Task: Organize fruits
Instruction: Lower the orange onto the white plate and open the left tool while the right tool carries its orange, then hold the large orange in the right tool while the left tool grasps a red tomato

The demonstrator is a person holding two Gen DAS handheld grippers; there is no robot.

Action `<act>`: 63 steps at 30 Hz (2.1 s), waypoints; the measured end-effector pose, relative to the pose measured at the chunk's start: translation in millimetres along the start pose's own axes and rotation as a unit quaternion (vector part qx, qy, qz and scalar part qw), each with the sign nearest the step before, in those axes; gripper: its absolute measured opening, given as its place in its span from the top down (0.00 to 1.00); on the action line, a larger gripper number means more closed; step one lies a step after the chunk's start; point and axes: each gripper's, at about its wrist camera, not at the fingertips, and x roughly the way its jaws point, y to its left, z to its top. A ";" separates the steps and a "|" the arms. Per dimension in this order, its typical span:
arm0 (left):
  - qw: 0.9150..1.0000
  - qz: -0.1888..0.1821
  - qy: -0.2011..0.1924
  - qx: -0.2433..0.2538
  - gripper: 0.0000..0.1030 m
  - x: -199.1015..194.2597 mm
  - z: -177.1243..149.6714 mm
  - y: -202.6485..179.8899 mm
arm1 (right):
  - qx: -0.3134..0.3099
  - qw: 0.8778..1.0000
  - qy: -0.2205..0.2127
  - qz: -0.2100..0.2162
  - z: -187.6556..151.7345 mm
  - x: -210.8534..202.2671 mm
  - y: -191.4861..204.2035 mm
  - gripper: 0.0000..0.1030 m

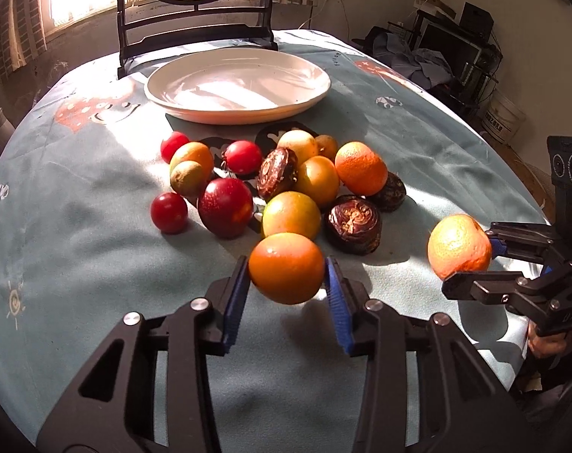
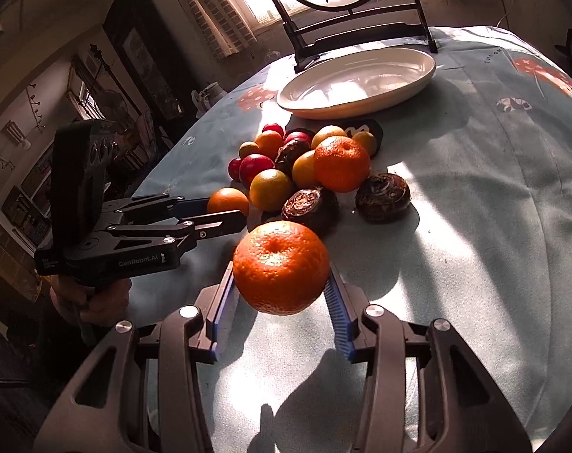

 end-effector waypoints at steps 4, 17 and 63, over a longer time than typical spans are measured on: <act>0.999 0.005 -0.051 -0.013 0.60 -11.1 48.8 14.5 | 0.005 0.998 -0.053 -0.034 56.3 1.2 -12.9 0.56; 0.996 0.055 0.006 -0.077 0.60 102.7 159.8 73.0 | -0.009 0.987 0.001 -0.162 173.1 122.9 -73.8 0.56; 0.979 0.132 -0.044 -0.150 0.07 10.6 40.0 101.8 | -0.079 0.993 0.065 -0.056 72.9 69.6 -32.7 0.54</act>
